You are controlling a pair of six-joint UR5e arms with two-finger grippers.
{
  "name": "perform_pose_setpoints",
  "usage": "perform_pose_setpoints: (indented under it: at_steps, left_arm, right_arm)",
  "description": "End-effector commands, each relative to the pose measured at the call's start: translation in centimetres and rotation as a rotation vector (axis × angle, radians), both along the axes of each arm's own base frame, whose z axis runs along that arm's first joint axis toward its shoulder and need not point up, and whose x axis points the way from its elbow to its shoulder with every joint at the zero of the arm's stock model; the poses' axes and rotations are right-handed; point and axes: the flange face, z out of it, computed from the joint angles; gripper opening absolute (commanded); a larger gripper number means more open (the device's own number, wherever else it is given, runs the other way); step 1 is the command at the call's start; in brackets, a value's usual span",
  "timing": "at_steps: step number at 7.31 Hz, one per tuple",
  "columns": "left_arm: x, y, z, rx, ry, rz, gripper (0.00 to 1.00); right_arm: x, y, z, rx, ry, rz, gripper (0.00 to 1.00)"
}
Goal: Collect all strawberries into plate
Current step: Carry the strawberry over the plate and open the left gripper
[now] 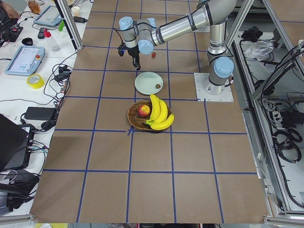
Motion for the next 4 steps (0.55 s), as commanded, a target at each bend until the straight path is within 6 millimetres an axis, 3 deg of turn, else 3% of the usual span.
perform_pose_setpoints:
  at_steps: [1,2,3,4]
  left_arm:
    - [2.8,1.2,-2.3,0.031,0.006,0.041,0.0]
    - [2.8,1.5,-2.5,0.044,0.005,0.048,0.0]
    - [2.8,2.2,-3.3,0.062,0.003,0.057,0.36]
    - [3.4,2.4,-3.6,0.063,0.003,0.069,0.96]
  right_arm:
    - [0.1,-0.1,-0.1,0.0,-0.001,0.001,1.0]
    - [0.0,-0.1,-0.1,0.0,-0.001,0.0,1.0]
    - [0.0,-0.2,0.0,-0.003,-0.003,0.001,1.0]
    - [0.0,-0.3,0.1,-0.009,-0.003,0.001,1.0]
